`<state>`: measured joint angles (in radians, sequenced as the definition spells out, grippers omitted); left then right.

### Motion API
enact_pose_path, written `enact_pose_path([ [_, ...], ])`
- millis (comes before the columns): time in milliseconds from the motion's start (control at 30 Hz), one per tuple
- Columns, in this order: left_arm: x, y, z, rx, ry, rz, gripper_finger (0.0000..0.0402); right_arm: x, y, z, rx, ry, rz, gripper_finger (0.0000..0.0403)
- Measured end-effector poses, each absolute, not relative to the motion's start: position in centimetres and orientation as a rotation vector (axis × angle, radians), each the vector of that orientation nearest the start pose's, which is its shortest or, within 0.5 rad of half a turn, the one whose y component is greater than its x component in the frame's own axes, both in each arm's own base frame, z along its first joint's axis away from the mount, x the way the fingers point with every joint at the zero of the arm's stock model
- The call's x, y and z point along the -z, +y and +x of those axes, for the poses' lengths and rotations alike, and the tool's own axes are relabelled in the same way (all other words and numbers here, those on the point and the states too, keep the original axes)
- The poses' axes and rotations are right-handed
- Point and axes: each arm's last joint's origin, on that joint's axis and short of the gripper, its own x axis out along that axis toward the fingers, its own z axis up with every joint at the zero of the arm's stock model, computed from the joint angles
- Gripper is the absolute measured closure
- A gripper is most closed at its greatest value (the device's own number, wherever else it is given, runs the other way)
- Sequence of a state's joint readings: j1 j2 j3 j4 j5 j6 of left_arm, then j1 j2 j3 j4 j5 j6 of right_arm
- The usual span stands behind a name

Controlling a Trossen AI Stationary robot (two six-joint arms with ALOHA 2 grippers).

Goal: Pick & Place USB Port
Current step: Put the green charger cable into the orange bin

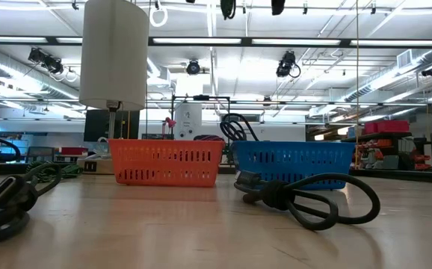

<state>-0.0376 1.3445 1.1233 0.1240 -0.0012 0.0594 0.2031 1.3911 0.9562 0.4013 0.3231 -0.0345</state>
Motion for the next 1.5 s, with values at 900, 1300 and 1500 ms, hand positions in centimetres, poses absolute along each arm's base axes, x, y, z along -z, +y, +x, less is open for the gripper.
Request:
enact_pose_path([
  [900,-26.3,-2.4,28.4,-0.137,0.744,-0.162,0.0383,-30.0,4.5,30.1,0.393,0.209,-0.126,0.0236],
  [1300,-22.3,-2.3,28.7,-0.182,0.756,-0.267,0.0383,-29.9,4.5,30.1,0.403,0.212,-0.133,0.0236],
  [1500,-20.9,-2.3,29.5,-0.211,0.787,-0.250,0.0383,-29.9,4.5,30.1,0.403,0.217,-0.135,0.0236],
])
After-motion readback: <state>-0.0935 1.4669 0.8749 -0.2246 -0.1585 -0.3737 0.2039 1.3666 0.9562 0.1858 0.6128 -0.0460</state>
